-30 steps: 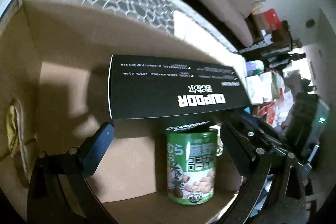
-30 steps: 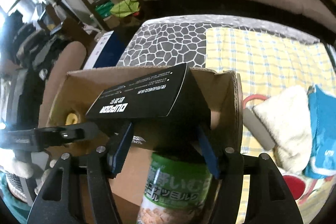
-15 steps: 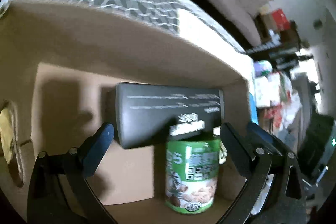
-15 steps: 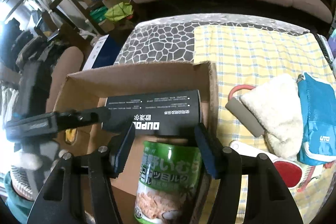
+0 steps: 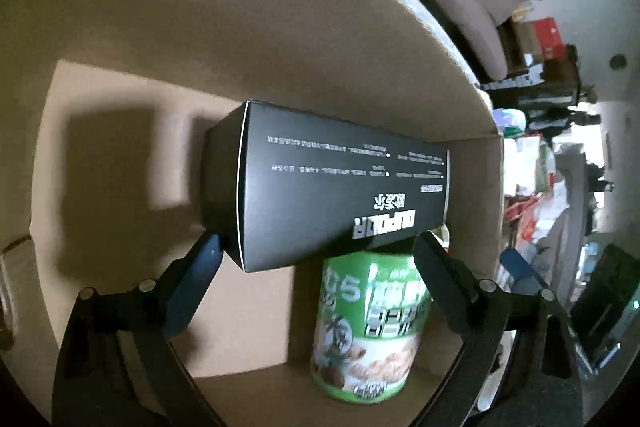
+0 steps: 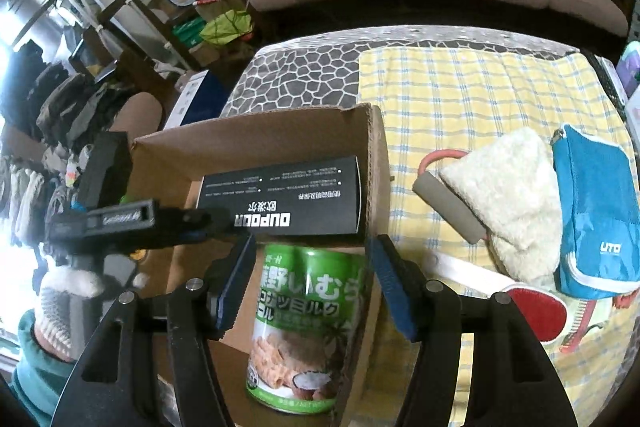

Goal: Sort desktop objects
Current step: 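Stand the black box upright against the box wall, open the right gripper, then move both grippers out of the box toward the white towel and blue pouch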

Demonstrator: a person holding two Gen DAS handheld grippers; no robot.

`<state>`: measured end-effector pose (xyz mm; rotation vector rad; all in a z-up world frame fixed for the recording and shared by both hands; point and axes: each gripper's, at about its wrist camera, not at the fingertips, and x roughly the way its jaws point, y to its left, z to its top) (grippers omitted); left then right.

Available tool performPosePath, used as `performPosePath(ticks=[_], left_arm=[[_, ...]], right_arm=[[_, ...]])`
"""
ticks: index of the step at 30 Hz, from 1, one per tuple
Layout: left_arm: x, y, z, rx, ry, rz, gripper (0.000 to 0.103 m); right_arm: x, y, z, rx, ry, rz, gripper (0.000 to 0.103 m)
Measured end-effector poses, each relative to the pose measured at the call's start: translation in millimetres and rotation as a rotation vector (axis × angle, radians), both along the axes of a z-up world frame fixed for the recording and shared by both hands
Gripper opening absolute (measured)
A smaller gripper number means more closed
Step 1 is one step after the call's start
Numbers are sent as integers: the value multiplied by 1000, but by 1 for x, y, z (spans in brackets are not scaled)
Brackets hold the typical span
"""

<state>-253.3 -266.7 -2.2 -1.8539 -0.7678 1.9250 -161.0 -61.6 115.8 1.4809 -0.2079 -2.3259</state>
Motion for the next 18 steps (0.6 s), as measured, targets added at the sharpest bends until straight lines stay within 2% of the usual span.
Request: performPosePath(ticks=[4, 8, 12, 18], left_arm=[[-12, 11, 5, -87, 49, -1, 95], [-20, 5, 5, -58, 53, 34, 95], [-17, 2, 3, -42, 22, 25, 97], [1, -5, 27, -92, 87, 20, 100]], right_arm=[[4, 7, 0, -1, 2, 1, 62], [7, 14, 1, -13, 5, -7, 62], [9, 20, 1, -16, 6, -13, 62], [16, 26, 5, -15, 14, -26, 66]])
